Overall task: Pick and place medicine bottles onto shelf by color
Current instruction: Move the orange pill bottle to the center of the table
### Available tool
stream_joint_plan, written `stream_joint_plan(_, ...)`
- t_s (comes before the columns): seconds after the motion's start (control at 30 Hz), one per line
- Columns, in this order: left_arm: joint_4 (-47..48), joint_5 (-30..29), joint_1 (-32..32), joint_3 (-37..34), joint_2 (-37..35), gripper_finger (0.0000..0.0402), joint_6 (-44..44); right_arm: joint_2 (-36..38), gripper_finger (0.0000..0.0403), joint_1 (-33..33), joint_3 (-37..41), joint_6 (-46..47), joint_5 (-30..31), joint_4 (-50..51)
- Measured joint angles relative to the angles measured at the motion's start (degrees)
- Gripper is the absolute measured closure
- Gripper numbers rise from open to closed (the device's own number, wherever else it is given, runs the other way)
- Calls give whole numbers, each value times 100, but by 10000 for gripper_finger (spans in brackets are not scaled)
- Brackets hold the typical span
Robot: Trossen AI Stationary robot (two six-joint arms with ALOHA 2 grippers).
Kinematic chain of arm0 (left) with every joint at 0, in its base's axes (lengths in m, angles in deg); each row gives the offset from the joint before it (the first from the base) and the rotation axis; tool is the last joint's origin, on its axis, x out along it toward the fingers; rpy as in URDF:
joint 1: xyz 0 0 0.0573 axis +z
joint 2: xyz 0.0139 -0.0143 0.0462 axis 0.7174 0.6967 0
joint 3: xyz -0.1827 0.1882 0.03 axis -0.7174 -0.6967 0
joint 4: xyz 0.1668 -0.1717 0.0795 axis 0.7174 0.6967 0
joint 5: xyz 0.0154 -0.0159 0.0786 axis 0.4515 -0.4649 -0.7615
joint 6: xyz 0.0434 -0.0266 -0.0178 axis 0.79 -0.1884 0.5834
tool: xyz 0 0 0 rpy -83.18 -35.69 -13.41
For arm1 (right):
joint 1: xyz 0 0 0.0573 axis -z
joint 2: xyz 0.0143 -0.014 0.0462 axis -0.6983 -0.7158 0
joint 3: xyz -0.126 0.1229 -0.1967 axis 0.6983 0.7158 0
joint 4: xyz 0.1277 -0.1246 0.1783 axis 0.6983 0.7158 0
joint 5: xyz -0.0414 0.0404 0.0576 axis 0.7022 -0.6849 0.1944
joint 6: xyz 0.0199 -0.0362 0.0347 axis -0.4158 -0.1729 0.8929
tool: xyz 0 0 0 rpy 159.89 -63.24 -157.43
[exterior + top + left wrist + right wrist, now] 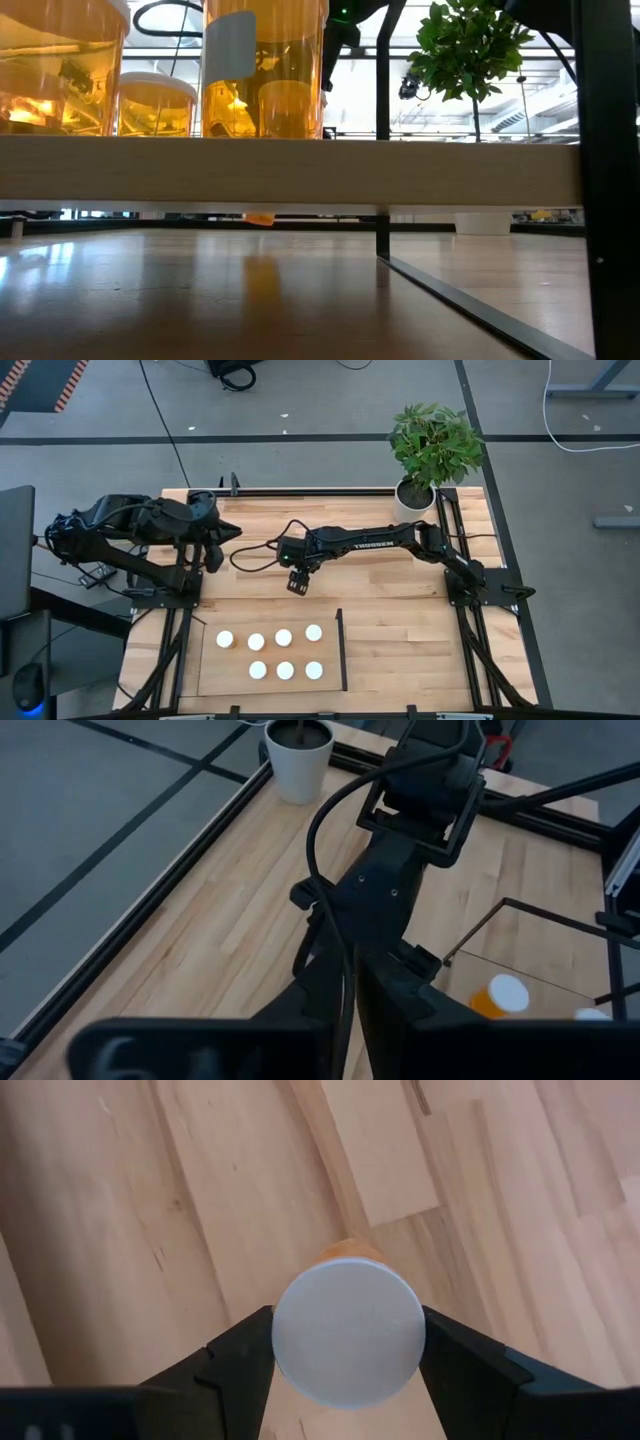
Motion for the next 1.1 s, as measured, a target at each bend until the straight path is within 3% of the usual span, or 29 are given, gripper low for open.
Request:
stream_joint_plan(0.37,1,0,0,0,2,353,-16,14,169,-85,91,-449,-42,-71)
stream_joint_plan(0.6,1,0,0,0,2,337,-114,64,169,-73,608,-336,-291,-83)
stream_joint_plan(0.8,1,0,0,0,2,331,-111,40,168,-87,555,-177,-385,30)
stream_joint_plan(1.1,308,105,-11,0,4,324,-549,30,125,-87,415,-190,-407,-173)
